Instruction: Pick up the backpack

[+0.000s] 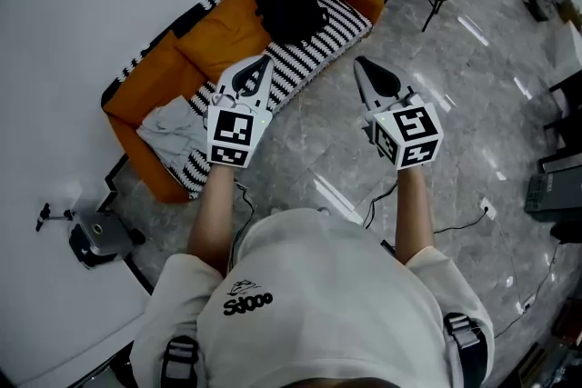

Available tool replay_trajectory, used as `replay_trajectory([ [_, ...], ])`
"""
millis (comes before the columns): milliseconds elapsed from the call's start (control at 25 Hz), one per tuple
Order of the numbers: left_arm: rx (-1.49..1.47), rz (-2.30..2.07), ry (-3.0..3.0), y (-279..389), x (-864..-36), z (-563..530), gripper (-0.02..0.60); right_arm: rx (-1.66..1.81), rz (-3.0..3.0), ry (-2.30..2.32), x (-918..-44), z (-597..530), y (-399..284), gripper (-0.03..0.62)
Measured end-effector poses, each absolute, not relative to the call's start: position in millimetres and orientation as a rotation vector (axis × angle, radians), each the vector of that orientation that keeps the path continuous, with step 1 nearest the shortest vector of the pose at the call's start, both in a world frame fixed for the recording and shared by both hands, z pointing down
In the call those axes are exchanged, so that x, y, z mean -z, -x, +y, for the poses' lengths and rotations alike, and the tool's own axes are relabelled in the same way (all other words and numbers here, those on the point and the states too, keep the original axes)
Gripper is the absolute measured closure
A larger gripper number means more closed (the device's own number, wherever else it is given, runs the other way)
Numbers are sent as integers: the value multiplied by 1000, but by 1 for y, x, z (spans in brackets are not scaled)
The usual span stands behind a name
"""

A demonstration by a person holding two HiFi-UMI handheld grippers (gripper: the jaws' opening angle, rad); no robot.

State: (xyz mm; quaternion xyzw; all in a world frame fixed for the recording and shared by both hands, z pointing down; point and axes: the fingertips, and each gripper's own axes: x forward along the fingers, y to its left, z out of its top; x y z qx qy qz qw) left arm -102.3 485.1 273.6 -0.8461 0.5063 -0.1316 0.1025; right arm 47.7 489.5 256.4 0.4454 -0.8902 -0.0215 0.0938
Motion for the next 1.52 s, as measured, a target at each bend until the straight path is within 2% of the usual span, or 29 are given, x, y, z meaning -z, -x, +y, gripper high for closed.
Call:
replay_trajectory([
  [720,461,1576,2451,18,-292,481,558,6,-2701,-1206,-277,470,-129,557],
  [1120,485,1555,2490,20,-313,432,558,-70,-2684,-1267,-294,419,-136,558],
  [1520,484,1478,2510,69,-316,286,558,-103,-2638,-1394,-288,289,-94,558],
])
